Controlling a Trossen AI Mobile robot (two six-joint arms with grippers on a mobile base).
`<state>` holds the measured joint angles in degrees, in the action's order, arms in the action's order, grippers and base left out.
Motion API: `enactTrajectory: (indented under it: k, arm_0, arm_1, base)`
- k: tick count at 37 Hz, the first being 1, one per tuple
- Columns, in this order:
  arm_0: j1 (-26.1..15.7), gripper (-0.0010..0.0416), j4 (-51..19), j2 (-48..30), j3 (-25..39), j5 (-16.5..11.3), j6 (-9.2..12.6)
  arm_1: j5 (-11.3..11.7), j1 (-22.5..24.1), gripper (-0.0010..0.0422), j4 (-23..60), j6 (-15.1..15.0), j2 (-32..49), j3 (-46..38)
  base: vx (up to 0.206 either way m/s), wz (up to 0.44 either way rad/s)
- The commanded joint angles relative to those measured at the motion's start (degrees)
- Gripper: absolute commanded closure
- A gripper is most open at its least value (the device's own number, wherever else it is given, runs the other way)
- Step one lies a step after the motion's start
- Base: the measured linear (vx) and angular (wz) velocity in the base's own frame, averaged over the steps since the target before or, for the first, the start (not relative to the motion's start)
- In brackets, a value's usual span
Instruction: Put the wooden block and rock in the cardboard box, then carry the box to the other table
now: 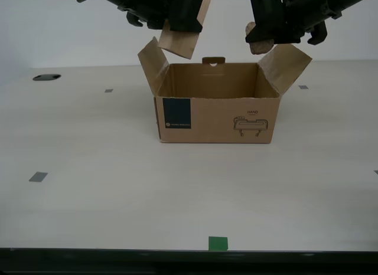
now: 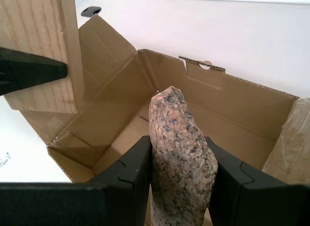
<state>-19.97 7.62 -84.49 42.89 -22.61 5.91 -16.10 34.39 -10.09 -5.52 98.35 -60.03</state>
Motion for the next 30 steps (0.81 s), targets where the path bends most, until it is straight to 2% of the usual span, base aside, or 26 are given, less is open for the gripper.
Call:
enactTrajectory:
  k: [1,9,13,17,22,26,30]
  arm_0:
    - [-0.04,0.0406,1.66,0.02,-0.61,0.22,0.24]
    - [-0.09,0.0406,1.36,0.02,-0.28,0.17,0.44]
    - [-0.09,0.0406,1.36,0.02,-0.07,0.17,3.28]
    - [-0.09,0.0406,1.38,0.02,-0.04,0.17,4.59]
    - [-0.09,0.0406,1.36,0.02,-0.07,0.15,4.59]
    - [-0.17,0.0406,1.36,0.02,-0.04,0.13,4.63]
    - [-0.24,0.0406,1.36,0.02,-0.04,0.13,4.63]
  arm_1:
    - [-0.02,0.48,0.0412,-1.11,0.61,0.0,0.0]
    - [-0.02,0.55,0.0412,-1.22,1.11,0.0,0.0]
    - [-0.02,0.55,0.0412,-1.22,1.14,0.0,0.0]
    - [-0.07,0.57,0.0412,-1.2,1.42,0.0,-0.02]
    - [-0.31,0.59,0.0412,-1.18,2.16,0.0,-0.02]
    - [-2.69,0.59,0.0412,-1.16,2.16,0.0,-0.02]
    - [-2.89,0.61,0.0412,-1.11,2.21,0.0,-0.02]
  base:
    - [0.0,0.0]
    - [0.0,0.0]
    - [0.0,0.0]
    - [0.0,0.0]
    - [0.0,0.0]
    - [0.0,0.0]
    - [0.0,0.0]
